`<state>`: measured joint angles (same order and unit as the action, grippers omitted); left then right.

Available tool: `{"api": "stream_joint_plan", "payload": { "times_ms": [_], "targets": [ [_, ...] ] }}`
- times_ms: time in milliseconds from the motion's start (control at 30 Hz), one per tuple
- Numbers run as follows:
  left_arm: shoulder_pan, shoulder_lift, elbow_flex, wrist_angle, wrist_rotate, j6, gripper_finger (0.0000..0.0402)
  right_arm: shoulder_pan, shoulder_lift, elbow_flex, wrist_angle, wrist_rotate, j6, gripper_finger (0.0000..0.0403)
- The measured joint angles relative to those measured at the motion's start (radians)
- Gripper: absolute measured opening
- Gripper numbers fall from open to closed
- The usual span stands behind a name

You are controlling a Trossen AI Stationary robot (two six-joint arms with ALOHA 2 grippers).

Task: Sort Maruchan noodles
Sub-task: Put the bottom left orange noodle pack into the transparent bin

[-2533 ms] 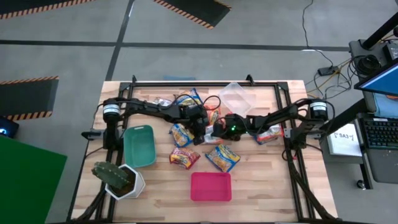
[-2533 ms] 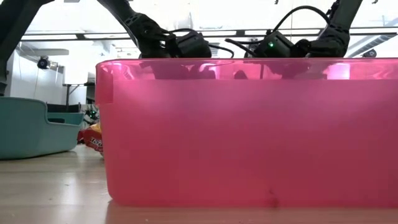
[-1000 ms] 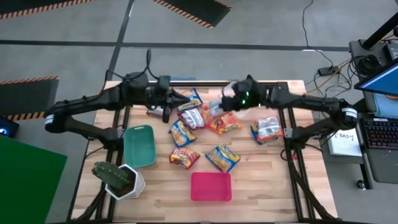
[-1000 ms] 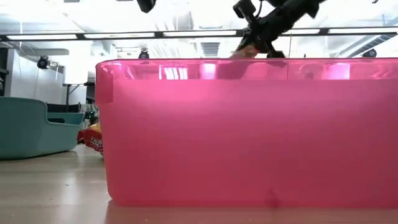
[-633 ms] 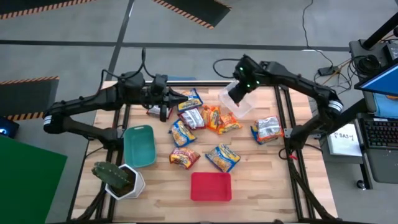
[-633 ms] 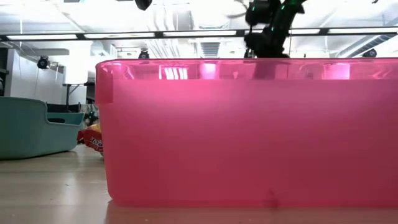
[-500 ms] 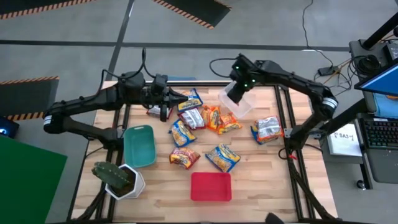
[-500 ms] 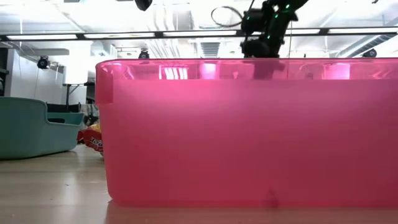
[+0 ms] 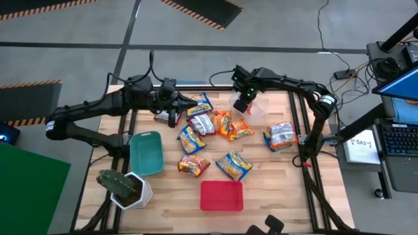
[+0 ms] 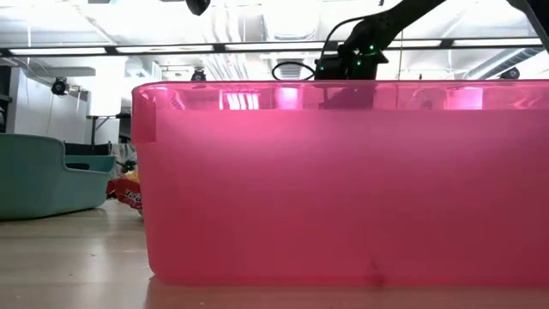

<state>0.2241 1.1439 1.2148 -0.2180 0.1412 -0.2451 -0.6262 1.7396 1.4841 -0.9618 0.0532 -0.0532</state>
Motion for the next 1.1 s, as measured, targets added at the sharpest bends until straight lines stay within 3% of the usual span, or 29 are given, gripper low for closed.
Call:
{"api": "stream_joint_plan", "payload": {
  "times_ms": [300,733,1100],
  "targets": [
    [0.000,0.021,0.000,0.001,-0.029,0.019,0.0000,0.005,-0.003,0.000,0.073,-0.004,0.060,0.0015],
    [0.000,0.033,0.000,0.080,-0.029,0.023,0.0000,0.031,-0.004,0.000,0.102,-0.021,0.114,0.0123],
    [0.000,0.033,0.000,0.087,-0.029,0.023,0.0000,0.092,-0.004,0.000,0.145,-0.082,0.230,0.0143]
  ]
}}
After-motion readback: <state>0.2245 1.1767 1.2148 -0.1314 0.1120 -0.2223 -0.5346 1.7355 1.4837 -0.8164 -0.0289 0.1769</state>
